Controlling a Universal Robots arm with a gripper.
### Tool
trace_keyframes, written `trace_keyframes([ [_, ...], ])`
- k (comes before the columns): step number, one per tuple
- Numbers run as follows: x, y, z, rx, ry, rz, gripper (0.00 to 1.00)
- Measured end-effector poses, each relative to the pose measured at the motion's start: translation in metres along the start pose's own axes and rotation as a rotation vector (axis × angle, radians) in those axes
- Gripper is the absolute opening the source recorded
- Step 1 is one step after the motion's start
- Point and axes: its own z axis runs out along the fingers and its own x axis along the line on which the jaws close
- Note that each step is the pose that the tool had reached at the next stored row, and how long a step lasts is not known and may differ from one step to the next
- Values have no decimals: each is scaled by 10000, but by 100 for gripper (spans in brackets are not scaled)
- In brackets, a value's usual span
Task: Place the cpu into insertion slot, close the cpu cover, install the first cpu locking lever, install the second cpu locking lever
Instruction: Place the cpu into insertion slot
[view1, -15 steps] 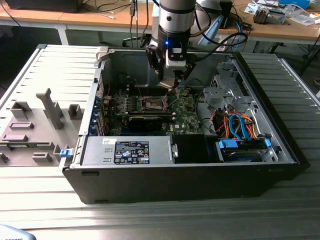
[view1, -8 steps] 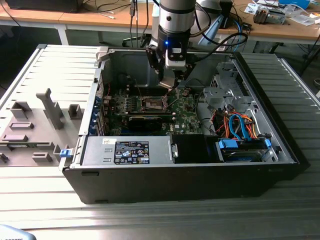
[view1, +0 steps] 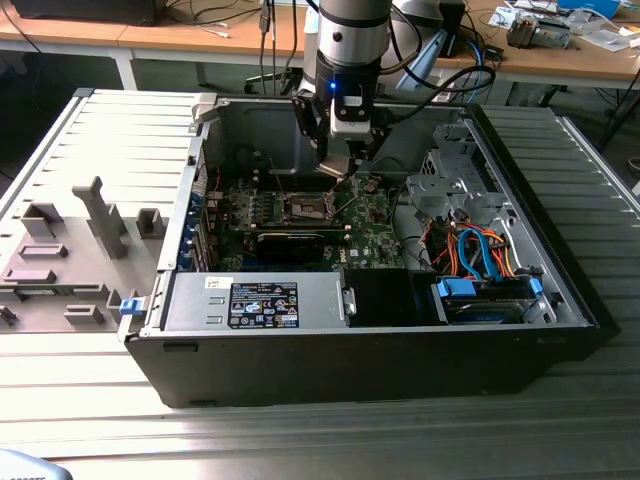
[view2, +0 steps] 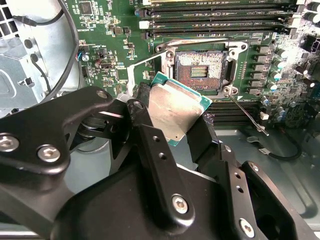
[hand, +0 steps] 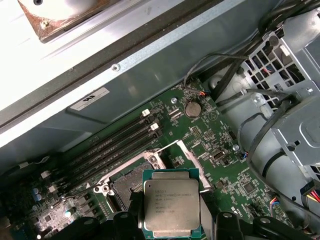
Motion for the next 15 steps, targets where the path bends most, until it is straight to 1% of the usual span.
trace_keyframes([
  [15,-1,-2,0,-3,-14,173,54],
])
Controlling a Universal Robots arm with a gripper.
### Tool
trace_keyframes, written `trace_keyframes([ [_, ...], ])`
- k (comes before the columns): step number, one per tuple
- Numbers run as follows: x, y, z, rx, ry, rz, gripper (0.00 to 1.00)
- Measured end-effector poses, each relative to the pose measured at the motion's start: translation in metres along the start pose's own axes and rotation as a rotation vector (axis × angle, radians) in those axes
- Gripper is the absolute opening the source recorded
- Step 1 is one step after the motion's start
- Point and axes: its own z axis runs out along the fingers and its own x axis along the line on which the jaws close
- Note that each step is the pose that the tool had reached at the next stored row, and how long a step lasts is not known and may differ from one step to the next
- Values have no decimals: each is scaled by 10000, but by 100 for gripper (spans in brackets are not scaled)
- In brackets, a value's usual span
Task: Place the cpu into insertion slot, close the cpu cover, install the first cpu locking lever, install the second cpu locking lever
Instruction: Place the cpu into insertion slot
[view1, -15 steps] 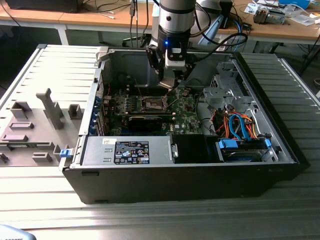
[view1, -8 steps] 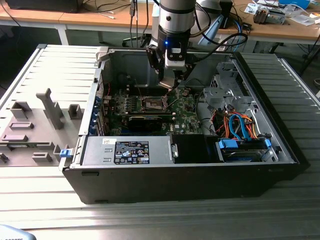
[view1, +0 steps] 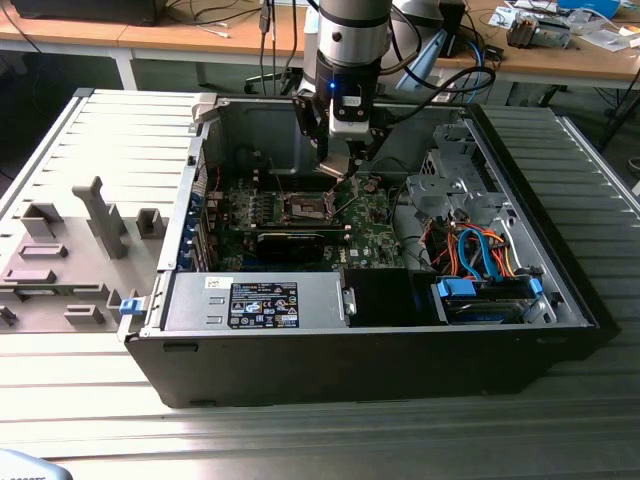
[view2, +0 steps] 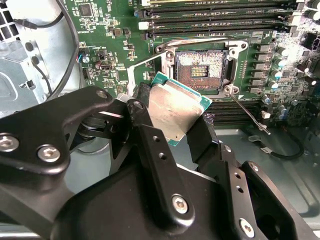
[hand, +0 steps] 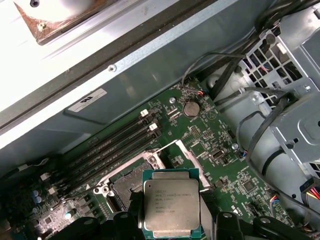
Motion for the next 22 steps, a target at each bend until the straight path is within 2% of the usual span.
trace_keyframes([
  [22,-2,-2,0,-5,-21,244,54],
])
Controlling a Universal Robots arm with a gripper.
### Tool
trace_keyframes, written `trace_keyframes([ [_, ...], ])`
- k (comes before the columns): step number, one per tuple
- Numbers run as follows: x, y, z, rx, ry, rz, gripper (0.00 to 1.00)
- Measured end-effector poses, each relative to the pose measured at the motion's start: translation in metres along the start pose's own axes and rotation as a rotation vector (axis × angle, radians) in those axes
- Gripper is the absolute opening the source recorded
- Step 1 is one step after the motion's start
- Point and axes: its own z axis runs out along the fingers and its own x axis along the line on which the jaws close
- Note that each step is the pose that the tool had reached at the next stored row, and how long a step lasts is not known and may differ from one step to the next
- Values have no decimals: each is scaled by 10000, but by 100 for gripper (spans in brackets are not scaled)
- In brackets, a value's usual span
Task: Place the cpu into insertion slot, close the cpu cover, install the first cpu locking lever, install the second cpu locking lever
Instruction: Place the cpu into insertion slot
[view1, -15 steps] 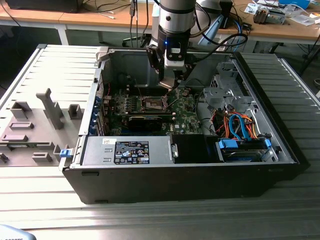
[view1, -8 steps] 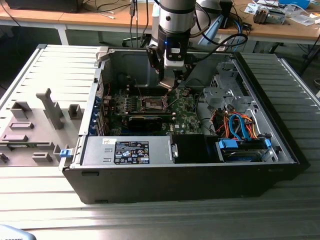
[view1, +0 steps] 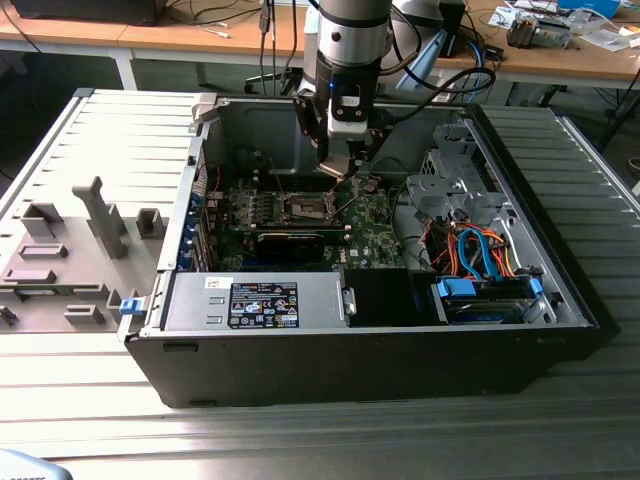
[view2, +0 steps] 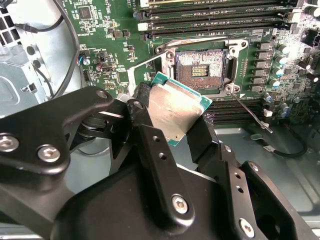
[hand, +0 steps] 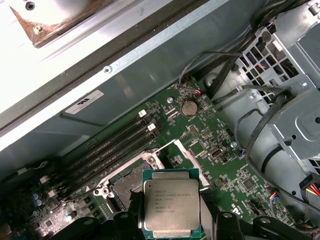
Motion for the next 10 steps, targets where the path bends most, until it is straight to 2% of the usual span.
trace_keyframes([
  [10,0,-1,0,-2,-11,128,54],
])
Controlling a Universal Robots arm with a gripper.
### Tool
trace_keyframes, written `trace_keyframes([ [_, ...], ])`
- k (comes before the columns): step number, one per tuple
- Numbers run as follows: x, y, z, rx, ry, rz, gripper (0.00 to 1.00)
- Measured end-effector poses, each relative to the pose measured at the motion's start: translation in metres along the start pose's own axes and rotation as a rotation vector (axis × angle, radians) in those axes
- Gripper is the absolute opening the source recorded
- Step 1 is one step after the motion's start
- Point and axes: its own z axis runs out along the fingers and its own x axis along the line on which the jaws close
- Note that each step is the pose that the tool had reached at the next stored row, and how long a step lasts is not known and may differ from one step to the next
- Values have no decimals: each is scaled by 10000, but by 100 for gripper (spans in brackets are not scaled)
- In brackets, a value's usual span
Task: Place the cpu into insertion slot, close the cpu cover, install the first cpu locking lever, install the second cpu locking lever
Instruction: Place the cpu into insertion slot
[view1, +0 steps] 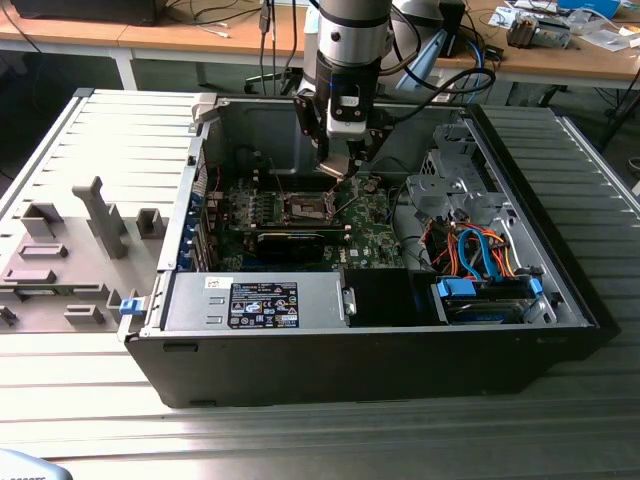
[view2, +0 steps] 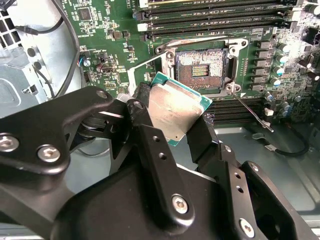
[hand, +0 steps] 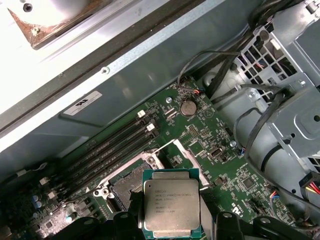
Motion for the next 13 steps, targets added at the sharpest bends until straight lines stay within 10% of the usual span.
trace_keyframes([
  [13,-1,-1,0,-4,-12,153,54],
])
